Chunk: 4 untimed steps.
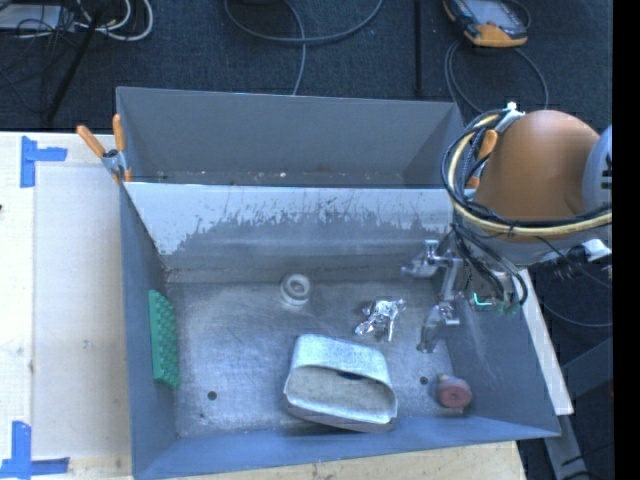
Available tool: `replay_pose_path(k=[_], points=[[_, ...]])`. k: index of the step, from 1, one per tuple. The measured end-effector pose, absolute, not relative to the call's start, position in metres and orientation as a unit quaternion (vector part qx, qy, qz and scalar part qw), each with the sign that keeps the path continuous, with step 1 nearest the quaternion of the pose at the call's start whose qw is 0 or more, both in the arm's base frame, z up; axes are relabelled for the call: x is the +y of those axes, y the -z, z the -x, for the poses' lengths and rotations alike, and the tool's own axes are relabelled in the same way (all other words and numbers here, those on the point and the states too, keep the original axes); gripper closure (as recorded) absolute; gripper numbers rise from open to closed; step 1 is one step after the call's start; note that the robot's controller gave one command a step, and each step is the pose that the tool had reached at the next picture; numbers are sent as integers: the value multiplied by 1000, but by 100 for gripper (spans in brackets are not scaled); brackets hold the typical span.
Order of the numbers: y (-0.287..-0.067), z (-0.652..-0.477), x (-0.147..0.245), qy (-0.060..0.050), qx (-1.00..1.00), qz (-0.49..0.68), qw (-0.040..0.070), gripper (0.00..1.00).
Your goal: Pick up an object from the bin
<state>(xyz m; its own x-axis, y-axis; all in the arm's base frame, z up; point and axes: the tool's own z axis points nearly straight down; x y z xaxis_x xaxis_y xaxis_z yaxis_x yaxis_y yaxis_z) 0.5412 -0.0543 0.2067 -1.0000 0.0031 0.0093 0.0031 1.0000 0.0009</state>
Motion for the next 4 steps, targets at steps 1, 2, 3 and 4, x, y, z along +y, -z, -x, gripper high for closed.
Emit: replay_pose_path(k=[1,2,3,4], points=[[-69,-541,-24,0,-998,-55,-1,0],[-72,-562,1,0,-996,85,-1,0],[-76,-590,-44,-1,-996,95,-2,0],[-77,-589,-41,0,-996,93,-1,100]])
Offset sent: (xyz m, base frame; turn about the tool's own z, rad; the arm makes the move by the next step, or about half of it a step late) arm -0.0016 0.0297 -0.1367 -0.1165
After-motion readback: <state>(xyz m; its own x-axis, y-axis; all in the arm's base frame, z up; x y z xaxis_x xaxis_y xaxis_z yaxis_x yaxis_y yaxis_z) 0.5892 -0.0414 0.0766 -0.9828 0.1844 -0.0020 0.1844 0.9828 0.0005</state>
